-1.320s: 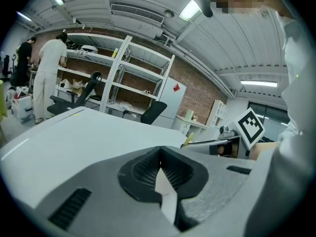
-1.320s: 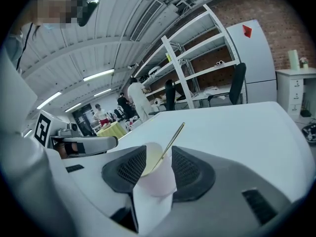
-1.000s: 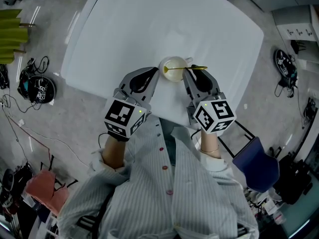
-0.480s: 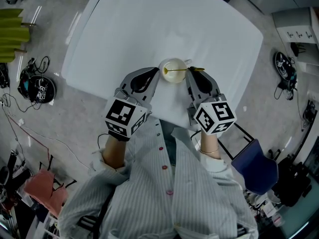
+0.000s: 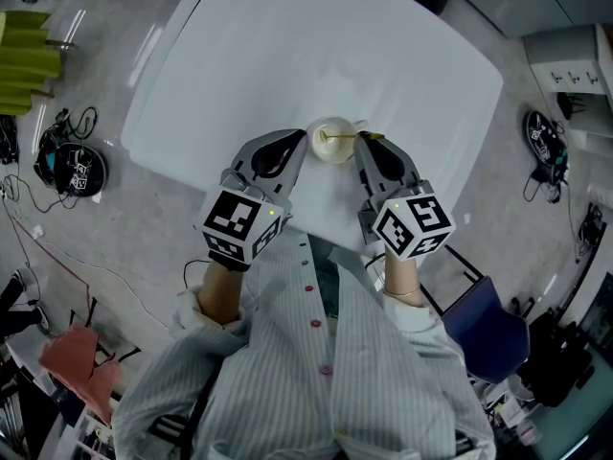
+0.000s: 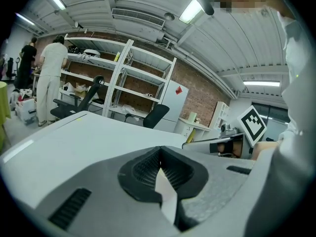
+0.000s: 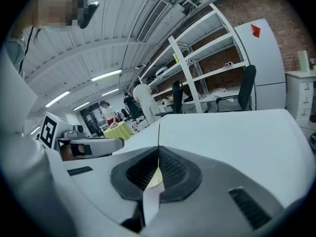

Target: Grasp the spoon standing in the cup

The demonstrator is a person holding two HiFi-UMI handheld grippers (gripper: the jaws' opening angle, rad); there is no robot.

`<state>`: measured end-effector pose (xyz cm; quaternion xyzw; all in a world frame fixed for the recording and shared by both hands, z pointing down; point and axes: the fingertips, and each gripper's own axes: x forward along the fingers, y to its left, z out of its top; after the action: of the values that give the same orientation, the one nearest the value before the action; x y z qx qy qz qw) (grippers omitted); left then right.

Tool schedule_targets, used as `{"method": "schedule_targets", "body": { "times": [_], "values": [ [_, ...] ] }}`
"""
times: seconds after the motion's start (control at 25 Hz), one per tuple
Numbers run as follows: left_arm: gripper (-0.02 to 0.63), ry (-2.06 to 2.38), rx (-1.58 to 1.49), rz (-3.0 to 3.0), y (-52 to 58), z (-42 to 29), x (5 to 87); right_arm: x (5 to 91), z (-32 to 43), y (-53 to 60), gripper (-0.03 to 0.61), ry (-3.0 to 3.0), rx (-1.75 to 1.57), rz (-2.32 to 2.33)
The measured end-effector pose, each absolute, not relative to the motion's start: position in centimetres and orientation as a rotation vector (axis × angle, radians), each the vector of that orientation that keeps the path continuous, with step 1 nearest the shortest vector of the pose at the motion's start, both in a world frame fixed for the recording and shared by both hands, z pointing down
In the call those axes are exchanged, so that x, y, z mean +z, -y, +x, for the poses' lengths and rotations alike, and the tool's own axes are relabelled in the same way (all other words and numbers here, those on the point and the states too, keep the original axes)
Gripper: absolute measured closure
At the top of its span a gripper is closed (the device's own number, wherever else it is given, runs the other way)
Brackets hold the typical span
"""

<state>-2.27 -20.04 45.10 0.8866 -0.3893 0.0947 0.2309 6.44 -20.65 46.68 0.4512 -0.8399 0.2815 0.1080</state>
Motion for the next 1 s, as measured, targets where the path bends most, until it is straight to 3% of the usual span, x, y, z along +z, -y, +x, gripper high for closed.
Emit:
{"method": "schedule_targets", "body": {
  "times": [1.0],
  "values": [
    [0.606, 1.132, 0.173, 2.517, 20.8, -2.0, 39.4, 39.1, 6.7, 20.6, 0.566, 2.593, 0.699, 1.285]
  ]
}}
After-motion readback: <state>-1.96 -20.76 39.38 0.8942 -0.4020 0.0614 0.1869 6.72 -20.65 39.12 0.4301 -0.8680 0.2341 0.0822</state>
